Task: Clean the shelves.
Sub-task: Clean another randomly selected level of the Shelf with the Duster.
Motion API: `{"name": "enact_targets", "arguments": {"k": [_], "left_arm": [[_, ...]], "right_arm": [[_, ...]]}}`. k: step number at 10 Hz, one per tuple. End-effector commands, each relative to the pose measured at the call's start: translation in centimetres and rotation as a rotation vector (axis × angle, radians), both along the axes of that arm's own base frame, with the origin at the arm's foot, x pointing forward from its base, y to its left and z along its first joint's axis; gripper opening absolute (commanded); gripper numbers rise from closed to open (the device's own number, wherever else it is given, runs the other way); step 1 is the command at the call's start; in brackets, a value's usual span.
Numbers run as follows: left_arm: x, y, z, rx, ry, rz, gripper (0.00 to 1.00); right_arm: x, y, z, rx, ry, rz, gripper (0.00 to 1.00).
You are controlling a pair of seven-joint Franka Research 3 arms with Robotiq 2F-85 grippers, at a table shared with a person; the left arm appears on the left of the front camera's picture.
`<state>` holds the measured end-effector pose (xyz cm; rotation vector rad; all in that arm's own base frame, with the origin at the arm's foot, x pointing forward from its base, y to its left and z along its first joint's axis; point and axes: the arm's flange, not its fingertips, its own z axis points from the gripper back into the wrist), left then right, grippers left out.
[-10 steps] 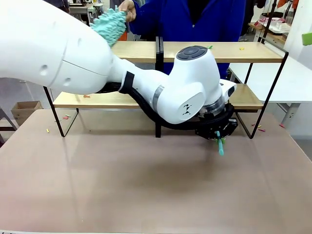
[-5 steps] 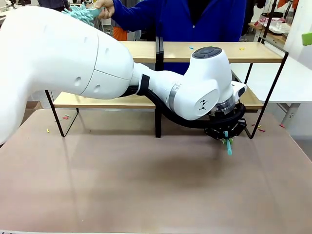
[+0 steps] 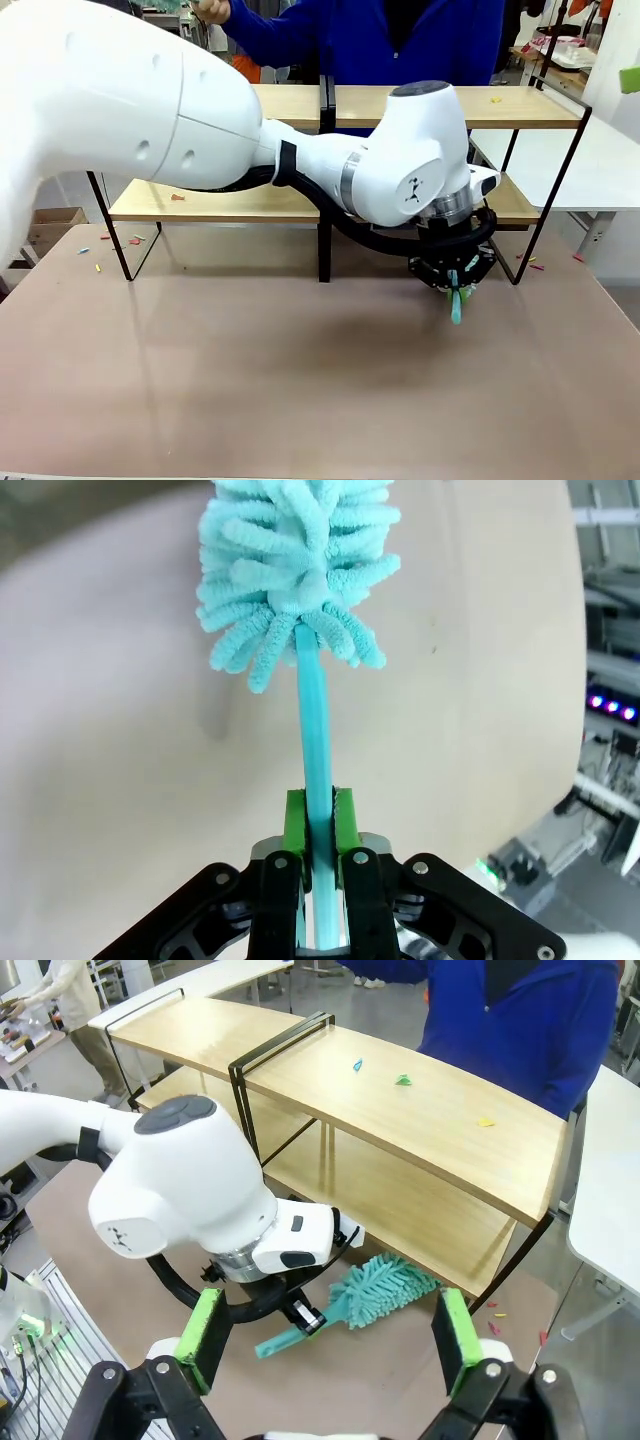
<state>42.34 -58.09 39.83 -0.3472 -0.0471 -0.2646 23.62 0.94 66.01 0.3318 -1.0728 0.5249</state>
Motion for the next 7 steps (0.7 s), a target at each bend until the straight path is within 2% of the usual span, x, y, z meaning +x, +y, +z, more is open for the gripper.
{"name": "enact_targets", "arguments": {"k": [1,3,5,7], "left_arm": [[-1.7,2.4,1.0,-0.006,0.088,-0.120,0.12],[-3.6,3.4,1.2,-0.047,0.114,-0.255,0.12],[-4.2,4.8,0.1,0.071,0.152,-0.349,0.12],[-5.2,7.4,-0.1,0.065,0.296,-0.507,0.12]], "right_arm": [[0.0,0.0,0.0,0.003,0.001,0.003,1.00],[0.0,0.0,0.0,0.003,0.001,0.003,1.00],[0.0,0.0,0.0,0.003,0.001,0.003,1.00],[0.0,0.0,0.0,0.003,0.001,0.003,1.00]]}}
